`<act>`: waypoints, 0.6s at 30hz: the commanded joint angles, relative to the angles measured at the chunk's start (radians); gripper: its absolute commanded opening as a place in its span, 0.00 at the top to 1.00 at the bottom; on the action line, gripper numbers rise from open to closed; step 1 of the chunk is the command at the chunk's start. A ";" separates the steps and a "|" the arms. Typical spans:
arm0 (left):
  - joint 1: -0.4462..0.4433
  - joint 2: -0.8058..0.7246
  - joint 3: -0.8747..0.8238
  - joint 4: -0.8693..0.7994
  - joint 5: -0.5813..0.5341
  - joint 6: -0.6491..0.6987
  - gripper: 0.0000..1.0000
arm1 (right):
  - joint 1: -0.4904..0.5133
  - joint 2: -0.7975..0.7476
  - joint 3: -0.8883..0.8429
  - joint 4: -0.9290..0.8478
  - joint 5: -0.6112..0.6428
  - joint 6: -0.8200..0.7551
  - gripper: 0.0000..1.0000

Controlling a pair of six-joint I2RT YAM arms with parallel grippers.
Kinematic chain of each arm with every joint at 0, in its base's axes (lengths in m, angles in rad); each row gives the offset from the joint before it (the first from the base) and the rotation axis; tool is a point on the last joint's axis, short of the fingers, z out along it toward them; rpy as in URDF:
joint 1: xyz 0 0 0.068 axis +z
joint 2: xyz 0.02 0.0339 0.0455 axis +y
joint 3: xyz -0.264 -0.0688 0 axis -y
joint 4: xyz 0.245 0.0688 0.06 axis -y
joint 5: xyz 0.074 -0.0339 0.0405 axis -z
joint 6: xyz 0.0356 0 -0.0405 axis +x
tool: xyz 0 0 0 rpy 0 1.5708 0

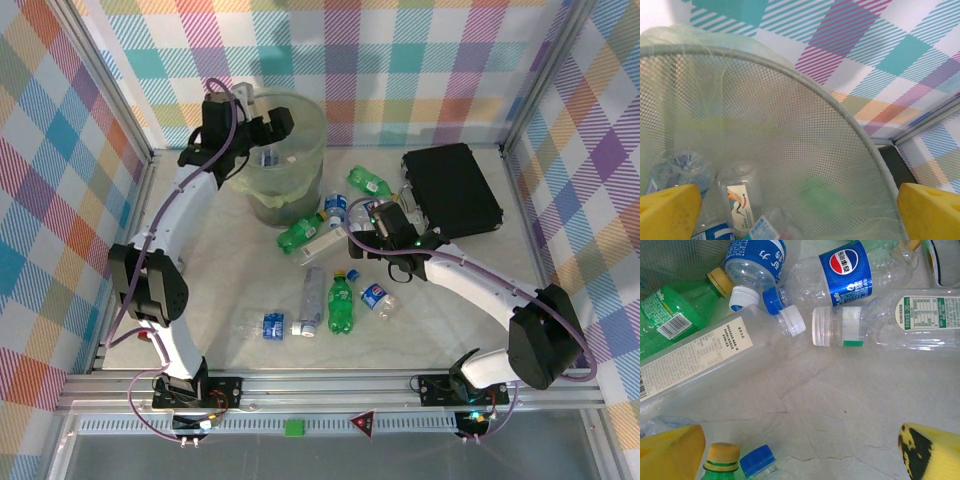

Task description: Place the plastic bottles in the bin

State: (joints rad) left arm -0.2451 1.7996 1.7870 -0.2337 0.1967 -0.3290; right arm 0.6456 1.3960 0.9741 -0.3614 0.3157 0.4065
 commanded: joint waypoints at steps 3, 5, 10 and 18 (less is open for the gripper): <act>0.005 -0.164 -0.049 0.059 -0.025 -0.008 0.00 | 0.002 -0.007 -0.007 -0.025 0.052 -0.024 0.01; 0.006 -0.223 -0.100 0.078 -0.042 -0.008 0.00 | -0.003 0.003 0.001 -0.031 0.062 -0.036 0.01; 0.007 -0.395 -0.284 0.117 -0.109 0.005 0.00 | -0.026 0.057 0.048 -0.053 0.070 -0.124 0.01; 0.007 -0.644 -0.650 0.161 -0.260 -0.032 0.00 | -0.097 0.298 0.309 -0.224 0.079 -0.240 0.01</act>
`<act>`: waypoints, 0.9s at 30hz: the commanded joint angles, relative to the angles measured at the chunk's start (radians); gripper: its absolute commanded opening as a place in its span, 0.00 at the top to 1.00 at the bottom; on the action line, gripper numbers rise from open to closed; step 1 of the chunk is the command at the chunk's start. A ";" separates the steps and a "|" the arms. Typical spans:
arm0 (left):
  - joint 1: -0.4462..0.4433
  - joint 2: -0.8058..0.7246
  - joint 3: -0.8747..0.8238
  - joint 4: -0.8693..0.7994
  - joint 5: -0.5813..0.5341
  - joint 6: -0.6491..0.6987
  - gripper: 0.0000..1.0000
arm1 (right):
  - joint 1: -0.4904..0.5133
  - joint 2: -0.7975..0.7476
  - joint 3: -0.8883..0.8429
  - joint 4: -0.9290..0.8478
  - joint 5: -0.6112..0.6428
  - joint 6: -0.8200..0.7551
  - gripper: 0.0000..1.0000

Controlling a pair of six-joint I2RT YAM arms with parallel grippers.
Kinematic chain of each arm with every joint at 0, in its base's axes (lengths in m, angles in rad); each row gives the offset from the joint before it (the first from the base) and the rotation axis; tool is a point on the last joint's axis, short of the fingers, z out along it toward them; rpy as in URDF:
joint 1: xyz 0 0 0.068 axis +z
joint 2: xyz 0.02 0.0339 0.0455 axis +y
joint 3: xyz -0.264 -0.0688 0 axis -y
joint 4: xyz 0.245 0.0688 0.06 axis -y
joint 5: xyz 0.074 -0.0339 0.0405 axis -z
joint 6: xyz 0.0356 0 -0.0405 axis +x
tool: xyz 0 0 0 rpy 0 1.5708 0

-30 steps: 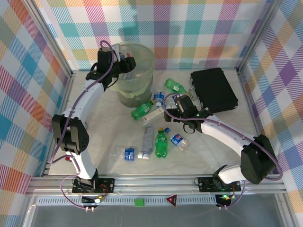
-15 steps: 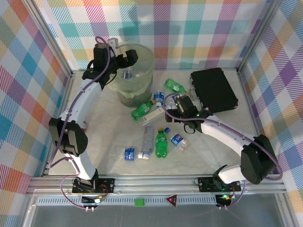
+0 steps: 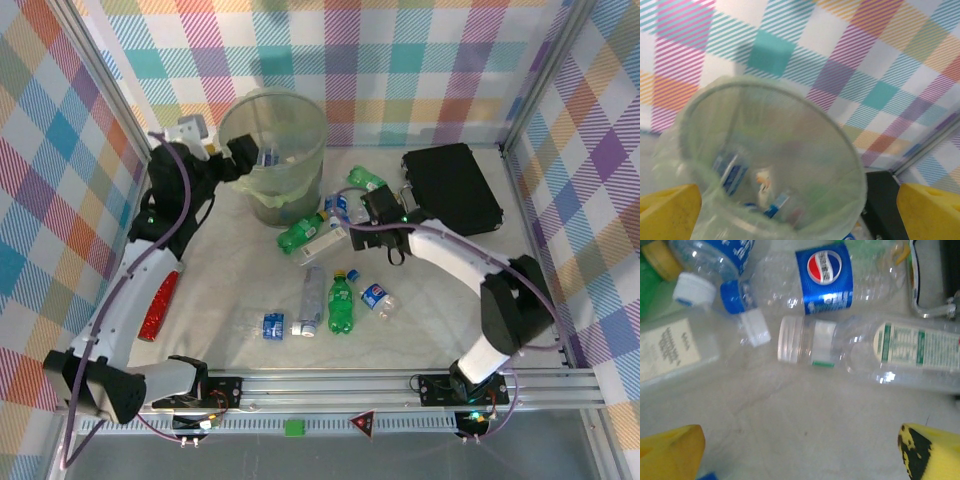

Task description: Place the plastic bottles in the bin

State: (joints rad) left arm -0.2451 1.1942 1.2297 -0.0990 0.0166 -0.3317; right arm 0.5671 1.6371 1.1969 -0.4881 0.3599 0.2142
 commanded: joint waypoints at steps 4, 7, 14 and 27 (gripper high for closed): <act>0.007 -0.100 -0.247 0.047 -0.091 -0.129 0.00 | -0.053 0.155 0.211 -0.156 0.082 0.029 0.01; 0.006 -0.116 -0.350 0.066 -0.054 -0.201 0.00 | -0.072 0.211 0.271 -0.127 0.071 -0.004 0.01; 0.000 -0.113 -0.463 0.052 -0.001 -0.270 0.00 | -0.178 0.314 0.362 -0.109 -0.138 -0.081 0.01; -0.058 0.042 -0.487 0.182 0.053 -0.350 0.00 | -0.243 0.306 0.309 -0.101 -0.302 -0.077 0.01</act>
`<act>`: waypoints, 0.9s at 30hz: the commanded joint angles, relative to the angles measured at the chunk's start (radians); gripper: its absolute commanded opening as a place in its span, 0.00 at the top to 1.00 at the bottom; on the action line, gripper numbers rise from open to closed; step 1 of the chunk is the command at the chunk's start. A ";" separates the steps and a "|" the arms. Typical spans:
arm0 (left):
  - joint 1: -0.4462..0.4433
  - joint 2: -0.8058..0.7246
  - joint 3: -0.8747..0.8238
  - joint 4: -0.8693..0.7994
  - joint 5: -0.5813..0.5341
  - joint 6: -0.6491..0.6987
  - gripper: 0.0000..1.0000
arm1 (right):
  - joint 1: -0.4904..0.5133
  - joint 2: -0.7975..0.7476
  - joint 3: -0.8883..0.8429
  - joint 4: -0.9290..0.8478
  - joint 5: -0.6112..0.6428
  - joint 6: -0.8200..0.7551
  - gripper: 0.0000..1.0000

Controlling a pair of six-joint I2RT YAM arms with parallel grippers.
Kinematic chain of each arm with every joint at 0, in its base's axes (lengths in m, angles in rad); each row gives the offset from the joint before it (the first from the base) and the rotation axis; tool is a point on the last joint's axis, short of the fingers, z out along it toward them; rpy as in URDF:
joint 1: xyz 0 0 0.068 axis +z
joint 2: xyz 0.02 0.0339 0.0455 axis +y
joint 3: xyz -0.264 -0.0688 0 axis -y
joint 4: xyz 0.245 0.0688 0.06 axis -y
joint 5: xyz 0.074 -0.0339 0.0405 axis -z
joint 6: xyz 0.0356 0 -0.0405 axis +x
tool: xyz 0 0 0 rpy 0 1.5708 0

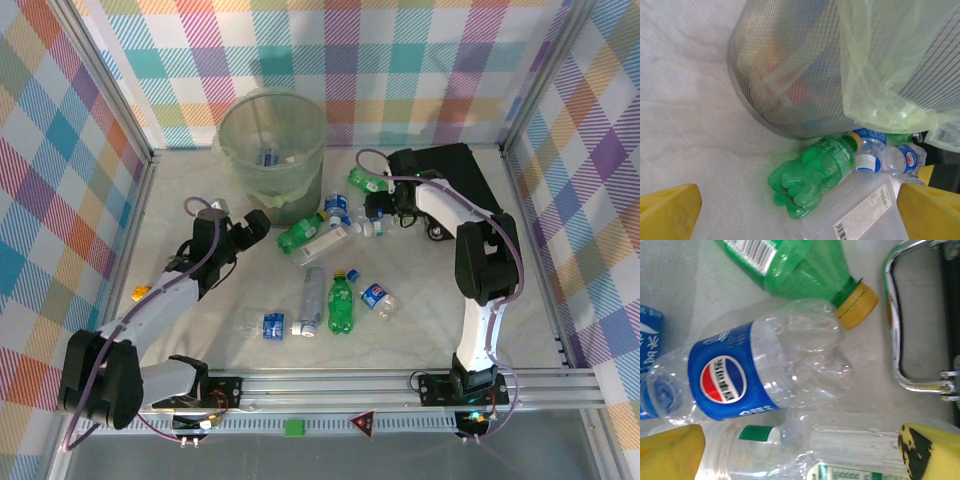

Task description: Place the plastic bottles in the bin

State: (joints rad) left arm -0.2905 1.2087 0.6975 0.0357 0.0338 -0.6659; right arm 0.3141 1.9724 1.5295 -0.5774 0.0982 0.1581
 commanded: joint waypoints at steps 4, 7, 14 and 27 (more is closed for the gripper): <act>-0.025 0.061 0.072 0.043 0.044 -0.005 0.00 | 0.009 -0.081 -0.091 -0.014 -0.064 -0.023 0.01; -0.027 0.065 0.074 0.043 0.042 -0.005 0.00 | 0.009 -0.122 -0.142 -0.015 -0.073 -0.011 0.01; -0.029 0.055 0.075 0.029 0.037 0.000 0.00 | 0.009 -0.219 -0.275 0.014 -0.113 0.008 0.01; -0.029 0.017 0.066 -0.002 0.011 0.009 0.00 | 0.011 -0.209 -0.389 0.066 -0.114 0.027 0.01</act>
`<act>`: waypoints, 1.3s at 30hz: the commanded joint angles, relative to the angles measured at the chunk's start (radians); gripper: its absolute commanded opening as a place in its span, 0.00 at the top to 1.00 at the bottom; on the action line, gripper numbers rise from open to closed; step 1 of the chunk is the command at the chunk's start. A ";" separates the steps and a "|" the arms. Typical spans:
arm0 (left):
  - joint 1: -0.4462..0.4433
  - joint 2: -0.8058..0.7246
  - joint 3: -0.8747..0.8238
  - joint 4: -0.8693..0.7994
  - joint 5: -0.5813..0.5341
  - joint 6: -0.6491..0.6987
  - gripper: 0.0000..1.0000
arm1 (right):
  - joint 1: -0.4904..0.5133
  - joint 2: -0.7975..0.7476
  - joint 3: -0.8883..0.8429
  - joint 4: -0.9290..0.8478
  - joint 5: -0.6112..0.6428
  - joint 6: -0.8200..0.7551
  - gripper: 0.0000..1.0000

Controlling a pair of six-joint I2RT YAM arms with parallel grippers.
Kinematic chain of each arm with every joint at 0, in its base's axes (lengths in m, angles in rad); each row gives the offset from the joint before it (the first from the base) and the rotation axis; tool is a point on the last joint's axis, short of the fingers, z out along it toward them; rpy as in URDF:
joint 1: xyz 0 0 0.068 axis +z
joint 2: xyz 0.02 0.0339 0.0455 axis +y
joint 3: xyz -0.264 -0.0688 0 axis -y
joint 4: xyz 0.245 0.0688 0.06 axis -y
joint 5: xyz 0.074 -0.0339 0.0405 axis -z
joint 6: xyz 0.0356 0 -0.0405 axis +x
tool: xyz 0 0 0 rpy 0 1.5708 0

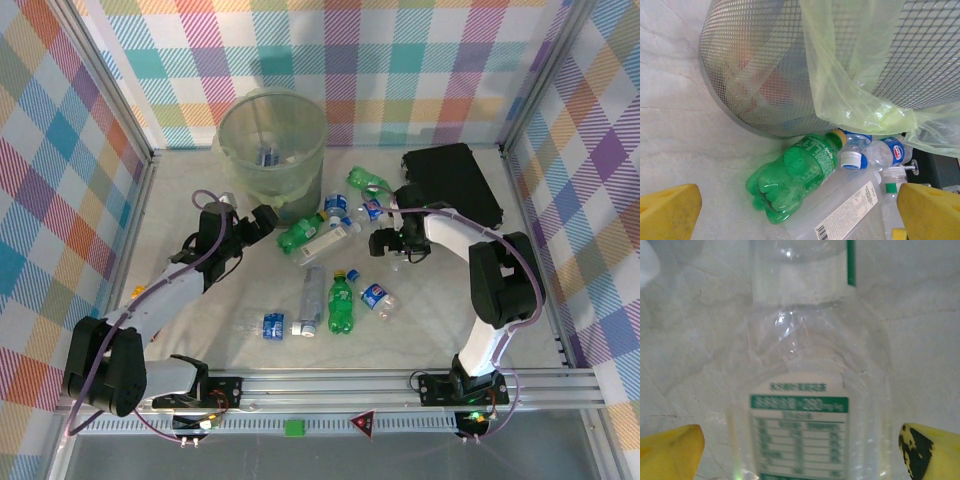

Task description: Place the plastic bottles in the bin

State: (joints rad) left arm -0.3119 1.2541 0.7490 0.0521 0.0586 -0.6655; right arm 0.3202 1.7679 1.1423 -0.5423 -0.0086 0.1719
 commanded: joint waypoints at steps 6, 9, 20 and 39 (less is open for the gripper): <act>-0.007 -0.031 0.013 -0.030 -0.018 0.011 0.00 | 0.004 0.028 0.013 0.039 -0.004 0.018 0.09; -0.007 -0.030 0.010 -0.030 -0.020 0.010 0.00 | 0.005 0.041 0.022 0.039 -0.002 0.025 0.15; -0.007 -0.018 0.009 -0.030 -0.035 0.018 0.00 | 0.005 -0.014 0.019 0.027 -0.004 0.062 0.43; -0.004 -0.067 -0.062 -0.018 -0.080 0.044 0.00 | 0.061 -0.399 0.076 0.318 -0.364 0.362 0.51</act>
State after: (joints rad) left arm -0.3119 1.2171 0.7067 0.0280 -0.0029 -0.6384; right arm 0.3538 1.4036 1.1755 -0.3630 -0.2703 0.4412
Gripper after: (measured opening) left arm 0.997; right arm 0.539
